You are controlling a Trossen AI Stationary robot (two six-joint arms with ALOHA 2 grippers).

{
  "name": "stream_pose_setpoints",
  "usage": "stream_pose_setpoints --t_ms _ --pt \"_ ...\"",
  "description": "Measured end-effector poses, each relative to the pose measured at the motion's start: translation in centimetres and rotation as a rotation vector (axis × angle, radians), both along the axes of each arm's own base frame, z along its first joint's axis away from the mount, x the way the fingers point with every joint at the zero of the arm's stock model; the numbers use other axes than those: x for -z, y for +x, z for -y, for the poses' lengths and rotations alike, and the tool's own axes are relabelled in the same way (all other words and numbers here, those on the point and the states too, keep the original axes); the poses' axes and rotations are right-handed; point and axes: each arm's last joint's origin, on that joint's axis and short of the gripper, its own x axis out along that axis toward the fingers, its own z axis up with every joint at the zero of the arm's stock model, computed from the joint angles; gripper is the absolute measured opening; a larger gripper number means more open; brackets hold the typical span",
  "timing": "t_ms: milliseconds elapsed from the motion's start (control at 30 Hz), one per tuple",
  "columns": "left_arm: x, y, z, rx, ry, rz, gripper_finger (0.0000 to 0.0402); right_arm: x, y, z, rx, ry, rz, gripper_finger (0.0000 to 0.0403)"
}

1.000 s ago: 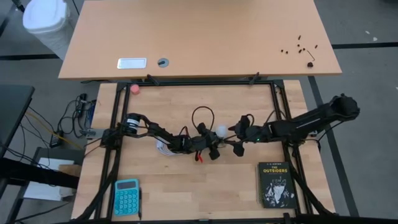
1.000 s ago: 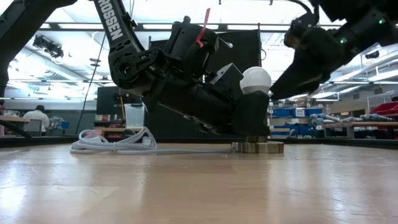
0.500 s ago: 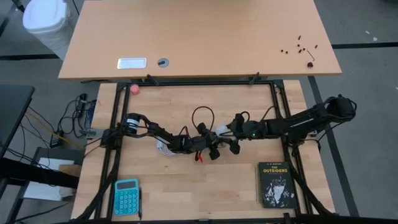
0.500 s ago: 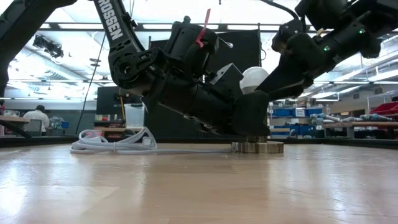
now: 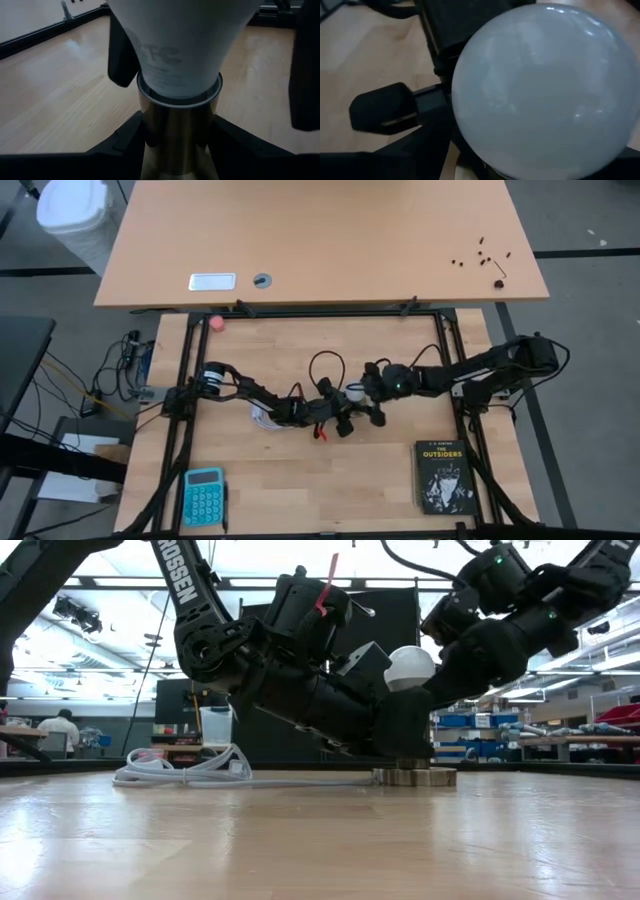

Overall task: Screw lightbulb
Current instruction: Insert the white lightbulb into the silver lamp

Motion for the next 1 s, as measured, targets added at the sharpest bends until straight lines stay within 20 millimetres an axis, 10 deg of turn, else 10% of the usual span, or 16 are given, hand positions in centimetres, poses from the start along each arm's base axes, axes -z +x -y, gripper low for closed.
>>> stream_pose_setpoints --t_ms 1000 --pt "0.2 0.1 0.4 0.155 -0.038 -0.027 0.0184 1.4 -3.9 2.4 -0.224 -0.044 0.286 0.0307"
